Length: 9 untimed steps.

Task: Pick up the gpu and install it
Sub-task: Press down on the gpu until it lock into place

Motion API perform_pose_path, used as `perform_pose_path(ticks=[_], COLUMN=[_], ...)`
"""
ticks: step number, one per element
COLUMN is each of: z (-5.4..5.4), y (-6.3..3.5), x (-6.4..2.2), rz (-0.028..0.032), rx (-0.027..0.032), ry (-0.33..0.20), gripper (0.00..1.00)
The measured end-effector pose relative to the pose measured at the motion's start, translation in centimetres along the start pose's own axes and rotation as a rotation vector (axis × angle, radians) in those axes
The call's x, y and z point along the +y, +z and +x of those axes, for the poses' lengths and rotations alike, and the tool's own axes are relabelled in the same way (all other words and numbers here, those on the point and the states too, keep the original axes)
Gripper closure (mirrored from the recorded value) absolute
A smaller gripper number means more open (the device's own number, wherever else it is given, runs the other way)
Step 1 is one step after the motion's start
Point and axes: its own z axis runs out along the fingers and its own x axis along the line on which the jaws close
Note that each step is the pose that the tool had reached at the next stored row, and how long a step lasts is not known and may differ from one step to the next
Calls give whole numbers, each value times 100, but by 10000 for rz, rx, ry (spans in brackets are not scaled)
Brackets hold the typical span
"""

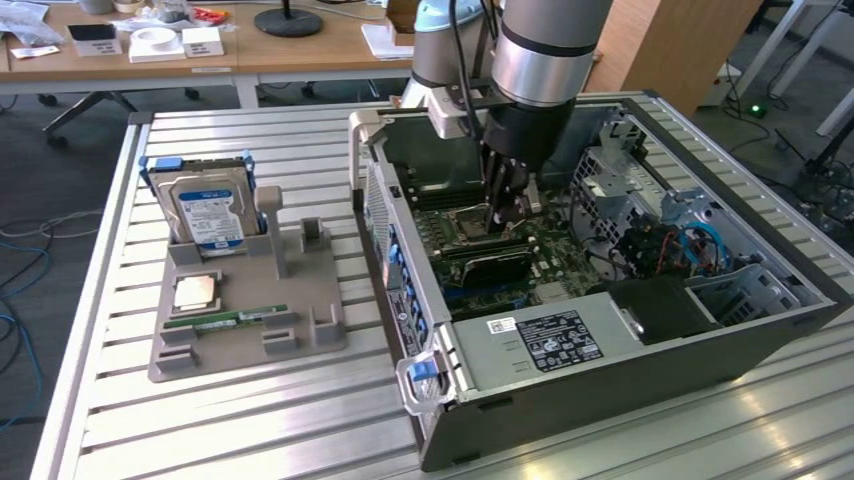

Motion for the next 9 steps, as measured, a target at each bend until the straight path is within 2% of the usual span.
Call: perform_pose_path(ticks=[9], z=[1], y=[12], x=[0], rz=[-1], rx=[2], ry=[0], gripper=[89])
